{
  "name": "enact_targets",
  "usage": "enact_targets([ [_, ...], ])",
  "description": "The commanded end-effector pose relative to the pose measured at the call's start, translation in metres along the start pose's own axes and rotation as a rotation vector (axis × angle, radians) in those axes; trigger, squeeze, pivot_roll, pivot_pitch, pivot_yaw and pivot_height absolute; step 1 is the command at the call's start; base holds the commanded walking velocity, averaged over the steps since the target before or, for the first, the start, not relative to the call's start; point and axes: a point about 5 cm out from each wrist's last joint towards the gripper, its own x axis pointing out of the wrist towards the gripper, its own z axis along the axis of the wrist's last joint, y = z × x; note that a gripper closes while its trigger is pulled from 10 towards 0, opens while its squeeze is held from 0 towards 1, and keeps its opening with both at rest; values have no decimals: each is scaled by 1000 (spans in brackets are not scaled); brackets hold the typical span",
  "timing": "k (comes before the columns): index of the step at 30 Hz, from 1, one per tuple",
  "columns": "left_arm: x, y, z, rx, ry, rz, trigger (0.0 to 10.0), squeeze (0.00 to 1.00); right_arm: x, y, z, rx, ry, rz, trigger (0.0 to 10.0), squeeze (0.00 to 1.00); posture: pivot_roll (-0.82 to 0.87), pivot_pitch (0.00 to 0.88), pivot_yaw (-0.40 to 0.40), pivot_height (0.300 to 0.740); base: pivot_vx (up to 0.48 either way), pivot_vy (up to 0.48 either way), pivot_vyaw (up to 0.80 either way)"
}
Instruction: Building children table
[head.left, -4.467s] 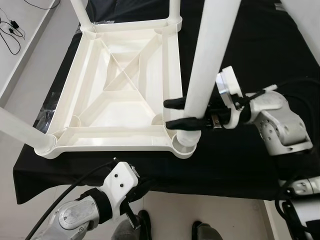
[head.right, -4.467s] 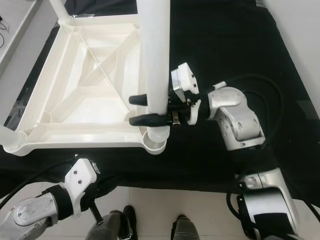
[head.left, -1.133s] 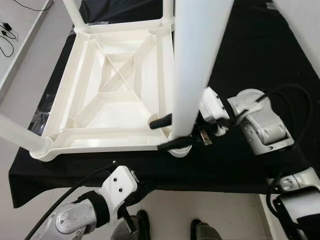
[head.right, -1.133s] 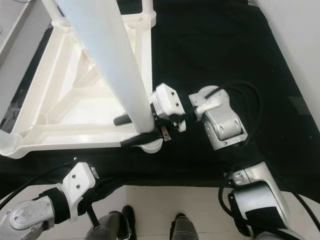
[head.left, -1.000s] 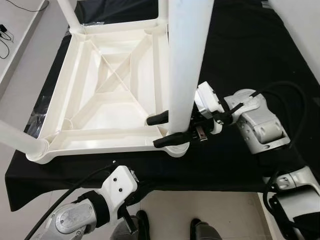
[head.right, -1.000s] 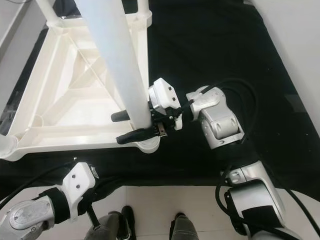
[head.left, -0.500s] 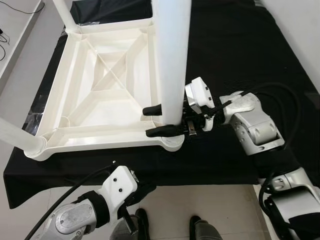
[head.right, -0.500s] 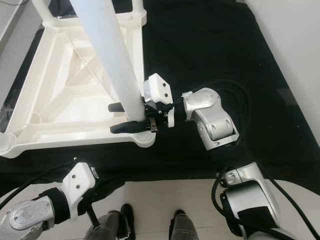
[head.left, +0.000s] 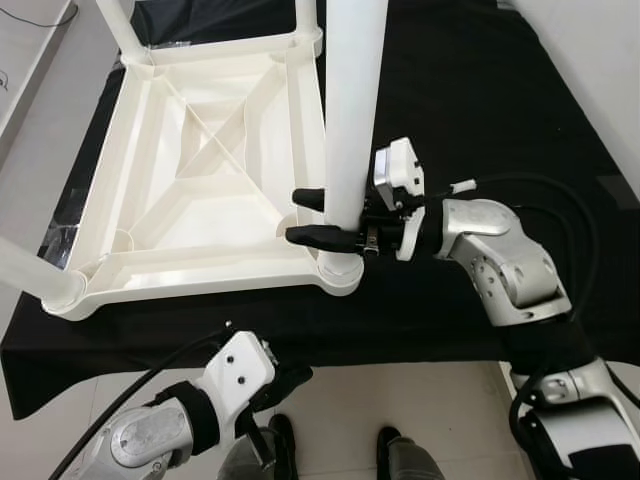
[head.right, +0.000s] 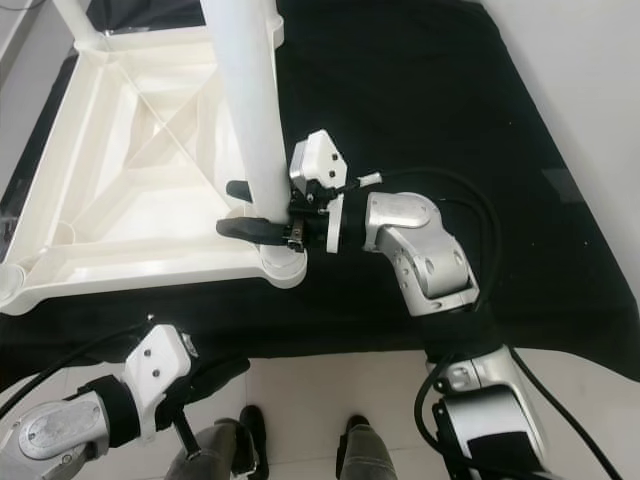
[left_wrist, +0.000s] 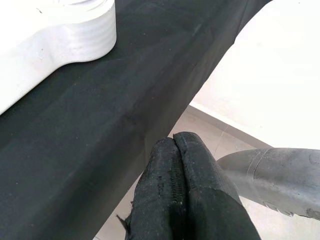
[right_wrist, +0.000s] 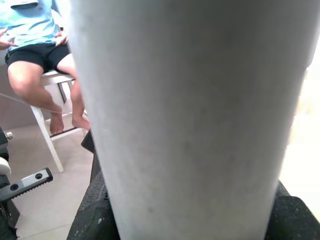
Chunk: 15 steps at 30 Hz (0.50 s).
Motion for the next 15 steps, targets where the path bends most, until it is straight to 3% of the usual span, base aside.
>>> enact_targets([
  [1, -2, -4, -3, -1, 20, -12, 10000, 0, -10, 2, -59, 327, 117, -113, 10000, 0, 103, 343, 82, 740, 0, 0, 0],
  [5, -2, -4, -3, -1, 21, -12, 10000, 0, -9, 3, -60, 310, 124, -122, 10000, 0, 103, 341, 78, 740, 0, 0, 0],
  [7, -2, -4, -4, 1, 22, -9, 10000, 0, -10, 5, -66, 269, 169, -185, 10000, 0, 101, 336, 63, 740, 0, 0, 0],
  [8, -2, -5, -4, 4, 23, -6, 10000, 0, -11, 7, -72, 268, 215, -274, 10000, 0, 99, 335, 49, 740, 0, 0, 0],
  [9, -3, -6, -5, 9, 24, -2, 10000, 0, -15, 8, -82, 235, 311, -570, 10000, 0, 99, 333, 33, 740, 0, 0, 0],
  [10, -3, -6, -5, 9, 24, -2, 10000, 0, -15, 8, -82, 235, 311, -570, 10000, 0, 99, 333, 33, 740, 0, 0, 0],
  [11, -3, -6, -5, 13, 24, 1, 10000, 0, -21, 8, -87, 206, 377, -793, 10000, 0, 99, 333, 33, 740, 0, 0, 0],
  [12, -3, -6, -5, 13, 24, 1, 10000, 0, -21, 8, -87, 206, 377, -793, 10000, 0, 99, 333, 33, 740, 0, 0, 0],
  [13, -3, -6, -5, 13, 23, 7, 10000, 0, -21, 29, -88, 225, 376, -934, 10000, 0, 105, 332, 36, 740, 0, 0, 0],
  [14, -3, -6, -5, 13, 23, 7, 10000, 0, -21, 29, -88, 225, 376, -934, 10000, 0, 105, 332, 36, 740, 0, 0, 0],
  [15, -3, -5, -5, 13, 23, 11, 10000, 0, -18, 48, -85, 220, 364, -1029, 10000, 0, 89, 337, 54, 740, 0, 0, 0],
])
